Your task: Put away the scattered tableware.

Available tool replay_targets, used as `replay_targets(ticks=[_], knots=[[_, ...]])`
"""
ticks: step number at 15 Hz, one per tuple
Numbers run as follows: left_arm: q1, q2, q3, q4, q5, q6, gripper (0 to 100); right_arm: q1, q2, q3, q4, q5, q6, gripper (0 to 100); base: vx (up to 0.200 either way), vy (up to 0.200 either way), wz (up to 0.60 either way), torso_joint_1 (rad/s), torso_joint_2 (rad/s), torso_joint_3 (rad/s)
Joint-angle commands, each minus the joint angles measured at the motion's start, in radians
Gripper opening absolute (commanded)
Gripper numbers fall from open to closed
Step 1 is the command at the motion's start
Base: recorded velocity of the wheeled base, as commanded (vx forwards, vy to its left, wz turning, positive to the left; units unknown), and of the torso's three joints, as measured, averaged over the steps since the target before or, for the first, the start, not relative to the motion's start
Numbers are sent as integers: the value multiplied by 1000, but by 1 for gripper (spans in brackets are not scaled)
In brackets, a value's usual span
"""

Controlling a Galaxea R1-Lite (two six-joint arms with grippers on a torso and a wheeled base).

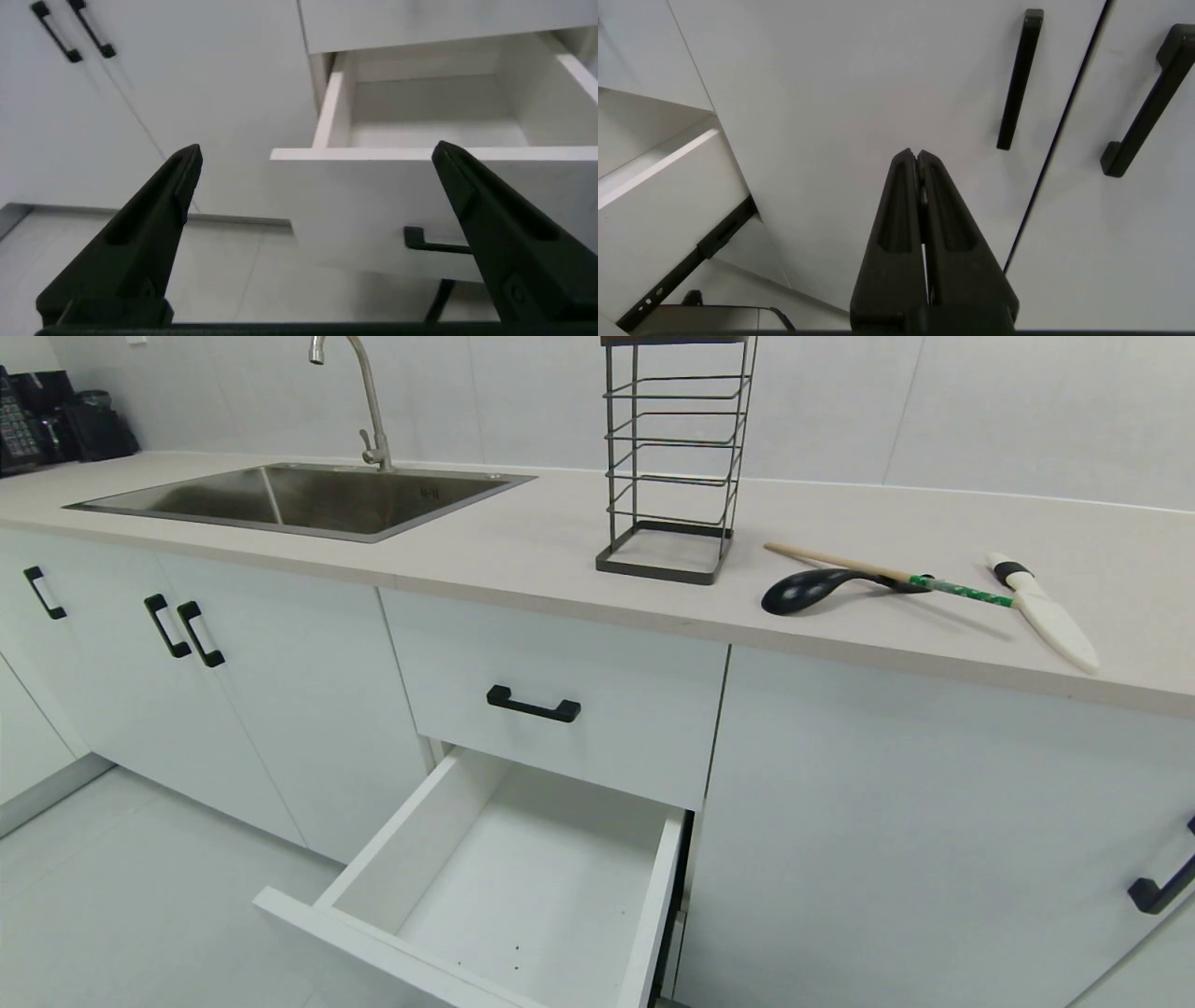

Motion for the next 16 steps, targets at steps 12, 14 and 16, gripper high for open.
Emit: replay_targets(ticks=[12, 14, 16], knots=[[-102, -90, 1, 58, 151, -158, 100, 0, 3, 0, -2, 0, -5, 0, 0, 0, 0, 19, -26, -5], [-102, -90, 1, 56, 151, -153, 100, 0, 3, 0, -2, 0, -3, 0, 0, 0, 0, 207, -53, -78], [-102, -90, 1, 58, 154, -159, 100, 0, 3, 0, -2, 0, -3, 0, 0, 0, 0, 251, -180, -195]])
